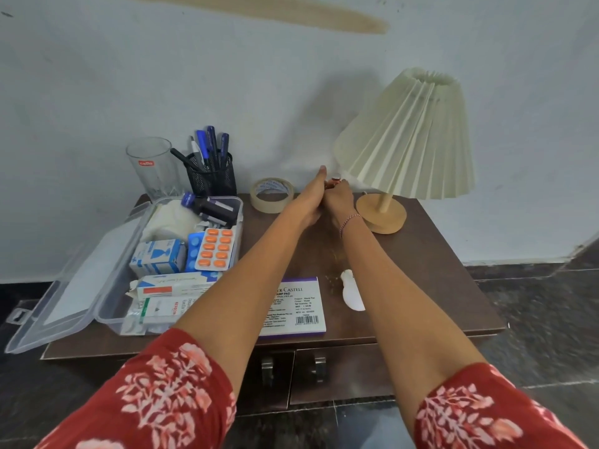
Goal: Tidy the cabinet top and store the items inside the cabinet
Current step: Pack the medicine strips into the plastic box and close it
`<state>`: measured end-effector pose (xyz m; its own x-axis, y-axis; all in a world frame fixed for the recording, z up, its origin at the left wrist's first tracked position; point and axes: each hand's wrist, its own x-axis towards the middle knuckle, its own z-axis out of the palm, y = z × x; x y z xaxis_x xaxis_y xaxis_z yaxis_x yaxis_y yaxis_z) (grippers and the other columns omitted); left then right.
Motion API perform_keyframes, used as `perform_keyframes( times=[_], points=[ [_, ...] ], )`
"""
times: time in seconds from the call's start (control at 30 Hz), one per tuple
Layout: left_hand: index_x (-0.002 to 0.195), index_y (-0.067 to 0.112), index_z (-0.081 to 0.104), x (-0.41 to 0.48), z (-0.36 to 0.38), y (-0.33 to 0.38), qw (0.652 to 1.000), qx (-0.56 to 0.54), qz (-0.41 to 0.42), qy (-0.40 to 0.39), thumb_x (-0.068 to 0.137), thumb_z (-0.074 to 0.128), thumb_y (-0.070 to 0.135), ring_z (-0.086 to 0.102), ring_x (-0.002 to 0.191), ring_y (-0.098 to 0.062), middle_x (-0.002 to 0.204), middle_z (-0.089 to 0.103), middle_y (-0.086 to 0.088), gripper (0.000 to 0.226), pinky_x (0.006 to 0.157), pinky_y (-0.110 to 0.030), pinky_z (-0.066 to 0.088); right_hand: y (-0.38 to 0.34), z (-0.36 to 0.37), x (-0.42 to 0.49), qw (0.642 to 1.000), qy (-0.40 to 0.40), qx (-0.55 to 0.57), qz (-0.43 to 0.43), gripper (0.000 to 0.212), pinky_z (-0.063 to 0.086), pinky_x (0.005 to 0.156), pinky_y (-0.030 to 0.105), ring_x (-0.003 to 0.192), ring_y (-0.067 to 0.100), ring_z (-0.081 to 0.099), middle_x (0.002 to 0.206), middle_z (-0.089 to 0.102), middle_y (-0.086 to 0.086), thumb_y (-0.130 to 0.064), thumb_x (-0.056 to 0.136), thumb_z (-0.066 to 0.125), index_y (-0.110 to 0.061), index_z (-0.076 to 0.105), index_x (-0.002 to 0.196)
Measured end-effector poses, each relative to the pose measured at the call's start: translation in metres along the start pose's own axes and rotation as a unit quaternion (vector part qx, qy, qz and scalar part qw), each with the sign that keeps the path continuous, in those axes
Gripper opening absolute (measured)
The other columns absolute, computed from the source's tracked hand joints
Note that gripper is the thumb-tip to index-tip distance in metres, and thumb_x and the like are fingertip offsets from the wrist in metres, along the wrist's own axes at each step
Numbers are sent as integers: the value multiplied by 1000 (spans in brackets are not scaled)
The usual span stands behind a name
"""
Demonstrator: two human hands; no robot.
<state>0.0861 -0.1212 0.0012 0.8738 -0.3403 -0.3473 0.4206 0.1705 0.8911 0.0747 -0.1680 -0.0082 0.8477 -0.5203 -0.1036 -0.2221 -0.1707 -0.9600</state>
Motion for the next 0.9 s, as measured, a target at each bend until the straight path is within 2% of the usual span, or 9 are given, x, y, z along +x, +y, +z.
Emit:
perform_keyframes(
  times=[0.07, 0.2, 0.33, 0.5, 0.57, 0.63, 0.7, 0.83, 0.9],
  points=[
    [98, 6, 60, -4, -4, 1, 1000, -1, 6, 11, 98, 35, 48, 61, 95, -17, 109, 63, -10, 49, 87, -30, 47, -1, -1, -1, 1000, -9, -5, 5, 31, 47, 83, 28, 109, 30, 60, 116, 63, 17, -19, 93, 54, 0, 51, 117],
    [119, 4, 56, -15, -11, 5, 998, 27, 34, 40, 100, 33, 42, 59, 107, -21, 113, 62, -10, 49, 100, -36, 46, -8, -2, -12, 1000, -22, -15, 9, 41, 48, 98, 42, 117, 34, 55, 124, 58, 21, -5, 88, 52, 0, 46, 128],
    [101, 13, 59, -33, -18, 8, 996, 27, 50, 66, 100, 36, 37, 59, 94, -18, 90, 63, -3, 33, 101, -36, 45, -16, -2, -31, 999, -13, -30, -23, 46, 44, 103, 41, 125, 35, 50, 134, 52, 22, 2, 88, 49, 2, 44, 134],
    [78, 12, 55, -63, -33, 10, 991, 43, 62, 112, 99, 42, 31, 49, 67, -11, 74, 52, 1, 31, 65, -23, 40, -14, -1, -57, 998, -11, -26, -62, 31, 49, 97, 43, 108, 32, 63, 111, 69, 20, -1, 83, 57, -3, 67, 112],
    [75, 14, 55, -77, -38, 11, 988, 63, 71, 125, 97, 47, 28, 52, 69, -14, 77, 55, -3, 27, 64, -25, 43, -14, 0, -69, 997, -19, -15, -74, 29, 50, 96, 41, 104, 30, 65, 107, 70, 19, -2, 81, 60, -3, 69, 109],
    [79, 13, 59, -92, -43, 12, 983, 99, 91, 123, 96, 50, 22, 62, 90, -22, 94, 63, -9, 21, 84, -34, 50, -15, 0, -81, 996, -27, -7, -90, 32, 50, 97, 38, 104, 28, 65, 108, 70, 18, -2, 81, 62, -3, 68, 112],
    [86, 12, 64, -107, -51, 11, 975, 127, 117, 140, 94, 51, 16, 62, 107, -28, 108, 66, -14, 16, 99, -41, 48, -14, 0, -95, 994, -39, 2, -101, 33, 50, 97, 36, 104, 27, 65, 109, 70, 18, -3, 81, 64, -3, 67, 114],
    [105, 8, 67, -143, -74, 7, 962, 123, 154, 187, 93, 54, 10, 66, 89, -20, 104, 68, -13, 18, 78, -28, 56, -10, 0, -119, 990, -73, 3, -117, 35, 49, 91, 25, 100, 18, 64, 111, 69, 10, -12, 81, 72, -7, 65, 115],
    [114, 4, 63, -158, -85, 8, 956, 146, 158, 202, 93, 55, 10, 66, 86, -18, 104, 68, -12, 24, 77, -25, 55, -14, -2, -127, 985, -102, -19, -139, 38, 49, 94, 28, 101, 19, 65, 110, 70, 9, -16, 78, 75, -9, 67, 114]
  ],
)
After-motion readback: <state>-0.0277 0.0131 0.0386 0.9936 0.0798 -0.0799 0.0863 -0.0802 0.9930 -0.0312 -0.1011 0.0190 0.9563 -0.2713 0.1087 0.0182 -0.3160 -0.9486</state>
